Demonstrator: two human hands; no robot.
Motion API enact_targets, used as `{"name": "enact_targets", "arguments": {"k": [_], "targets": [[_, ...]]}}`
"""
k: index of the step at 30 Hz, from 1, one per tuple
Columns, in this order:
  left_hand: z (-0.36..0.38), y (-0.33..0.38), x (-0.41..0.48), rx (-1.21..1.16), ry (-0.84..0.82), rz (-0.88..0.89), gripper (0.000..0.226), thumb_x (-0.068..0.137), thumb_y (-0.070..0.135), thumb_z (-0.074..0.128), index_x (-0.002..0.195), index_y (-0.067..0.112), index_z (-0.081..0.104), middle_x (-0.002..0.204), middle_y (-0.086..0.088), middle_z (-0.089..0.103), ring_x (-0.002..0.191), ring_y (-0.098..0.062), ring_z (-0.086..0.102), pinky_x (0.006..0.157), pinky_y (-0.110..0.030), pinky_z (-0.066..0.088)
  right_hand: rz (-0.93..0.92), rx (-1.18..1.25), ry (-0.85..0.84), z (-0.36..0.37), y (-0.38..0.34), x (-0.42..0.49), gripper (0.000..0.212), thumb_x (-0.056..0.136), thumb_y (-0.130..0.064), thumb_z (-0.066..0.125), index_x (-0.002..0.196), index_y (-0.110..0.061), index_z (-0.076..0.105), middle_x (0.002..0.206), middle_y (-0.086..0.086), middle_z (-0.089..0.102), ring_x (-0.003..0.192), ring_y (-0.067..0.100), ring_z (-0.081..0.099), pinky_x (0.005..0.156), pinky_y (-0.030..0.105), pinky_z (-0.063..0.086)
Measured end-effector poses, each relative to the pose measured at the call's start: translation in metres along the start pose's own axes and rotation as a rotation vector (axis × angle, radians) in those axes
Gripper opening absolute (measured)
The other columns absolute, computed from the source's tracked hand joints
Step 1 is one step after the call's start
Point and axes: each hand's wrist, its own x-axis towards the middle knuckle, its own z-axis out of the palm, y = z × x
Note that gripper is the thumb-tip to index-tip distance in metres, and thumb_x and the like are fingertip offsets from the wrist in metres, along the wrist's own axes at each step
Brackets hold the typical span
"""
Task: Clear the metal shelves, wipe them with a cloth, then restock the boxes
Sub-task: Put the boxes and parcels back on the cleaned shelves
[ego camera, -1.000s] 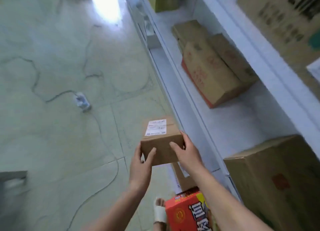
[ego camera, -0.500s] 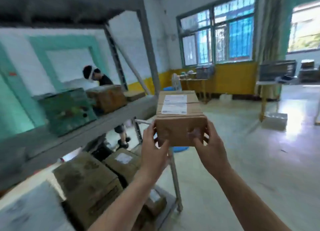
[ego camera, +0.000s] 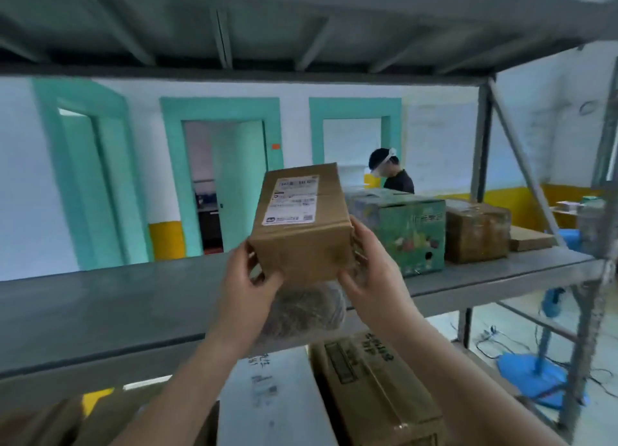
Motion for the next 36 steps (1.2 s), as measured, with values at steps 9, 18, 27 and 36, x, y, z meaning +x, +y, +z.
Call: {"name": "enact_targets", "arguments": {"k": [9,18,27,36], "targets": [[0.017,-0.084,0.144,0.465,-0.182,-0.243,0.059,0.092,0.021,0.071,0.145,0.019,0.043,0.147,0.0,0.053,0.135,-0.021,0.05,0.112,-0.045,0.043,0.223,-0.02,-0.241,0.066,0.115,0.137,0.066,0.091,-0.004,0.07,0.146,-0.013,0.033,0.125,-0.002,0.06,0.105,0.01,0.058,0.096,0.037,0.054],[0.002,-0.115,0.144,0.538,-0.206,-0.34,0.041,0.096,0.026,0.065,0.134,0.019,0.05,0.127,0.009,0.054,0.124,-0.015,0.053,0.106,-0.039,0.044,0.291,-0.026,-0.323,0.082,0.149,0.137,0.064,0.087,-0.01,0.076,0.141,-0.019,0.042,0.136,-0.002,0.059,0.124,0.017,0.058,0.102,0.036,0.052],[-0.019,-0.091,0.115,0.512,-0.061,-0.291,0.058,0.098,0.025,0.061,0.15,0.018,0.036,0.153,-0.004,0.045,0.136,-0.024,0.047,0.112,-0.045,0.039,0.353,-0.119,-0.115,0.045,0.103,0.08,0.065,0.096,-0.021,0.067,0.152,-0.018,0.034,0.146,0.006,0.053,0.131,0.025,0.053,0.106,0.038,0.046],[0.046,-0.032,-0.036,-0.03,-0.164,0.144,0.021,0.094,0.002,0.058,0.107,0.018,0.063,0.102,0.002,0.066,0.1,-0.012,0.063,0.089,-0.022,0.049,0.281,-0.12,0.29,-0.005,0.054,-0.105,0.029,0.098,-0.003,0.058,0.12,-0.022,0.058,0.108,-0.011,0.066,0.099,0.0,0.065,0.077,0.012,0.052]]}}
